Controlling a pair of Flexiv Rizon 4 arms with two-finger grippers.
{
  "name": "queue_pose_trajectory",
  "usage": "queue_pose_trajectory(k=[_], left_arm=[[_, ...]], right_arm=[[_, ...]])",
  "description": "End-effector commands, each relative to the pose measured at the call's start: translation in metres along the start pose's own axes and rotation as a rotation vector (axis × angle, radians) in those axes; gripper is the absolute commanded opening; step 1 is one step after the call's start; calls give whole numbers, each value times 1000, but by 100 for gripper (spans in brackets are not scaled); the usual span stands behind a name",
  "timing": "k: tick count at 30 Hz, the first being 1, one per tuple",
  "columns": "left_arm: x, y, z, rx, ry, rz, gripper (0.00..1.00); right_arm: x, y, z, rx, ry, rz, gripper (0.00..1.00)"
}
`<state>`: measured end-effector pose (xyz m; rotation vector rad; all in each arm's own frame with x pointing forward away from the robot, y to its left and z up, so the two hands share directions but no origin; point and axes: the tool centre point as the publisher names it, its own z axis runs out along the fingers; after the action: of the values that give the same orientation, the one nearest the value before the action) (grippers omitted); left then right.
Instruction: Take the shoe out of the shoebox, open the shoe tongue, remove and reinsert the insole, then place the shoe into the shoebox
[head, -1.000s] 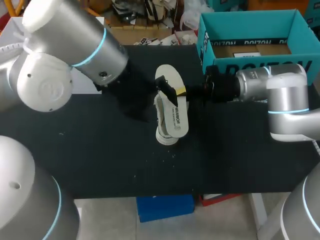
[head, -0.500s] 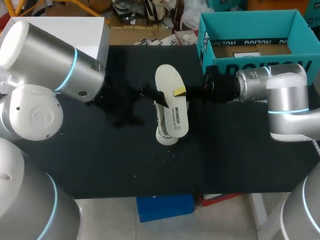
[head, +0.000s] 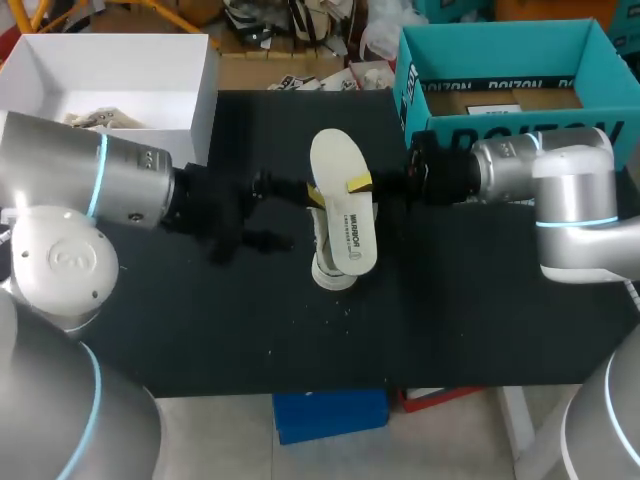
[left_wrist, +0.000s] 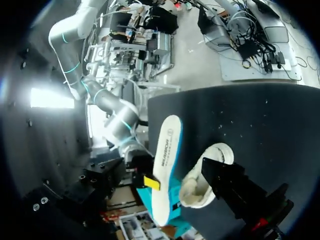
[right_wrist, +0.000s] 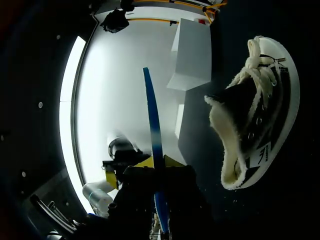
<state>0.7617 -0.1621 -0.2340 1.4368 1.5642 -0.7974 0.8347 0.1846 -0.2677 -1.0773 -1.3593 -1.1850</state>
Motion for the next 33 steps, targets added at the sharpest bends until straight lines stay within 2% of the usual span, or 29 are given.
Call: queue_pose_trajectory(k=[1, 9, 19, 22, 25, 30, 33], left_arm=[[5, -13, 0, -237, -151, 161, 100], [12, 7, 1, -258, -212, 132, 100], [22, 35, 19, -174, -354, 80, 100], [20, 40, 26, -158, -356, 103, 100], [17, 45, 33, -153, -359, 113, 91], [14, 48, 45, -137, -376, 120, 60], [14, 48, 54, -120, -382, 119, 55]], right_arm=[[-1, 1, 1, 0, 0, 0, 0], [-1, 1, 1, 0, 0, 0, 0], [-1, 1, 1, 0, 0, 0, 0], [-1, 1, 1, 0, 0, 0, 0], [-1, 1, 1, 0, 0, 0, 0], [-1, 1, 1, 0, 0, 0, 0], [-1, 1, 1, 0, 0, 0, 0]])
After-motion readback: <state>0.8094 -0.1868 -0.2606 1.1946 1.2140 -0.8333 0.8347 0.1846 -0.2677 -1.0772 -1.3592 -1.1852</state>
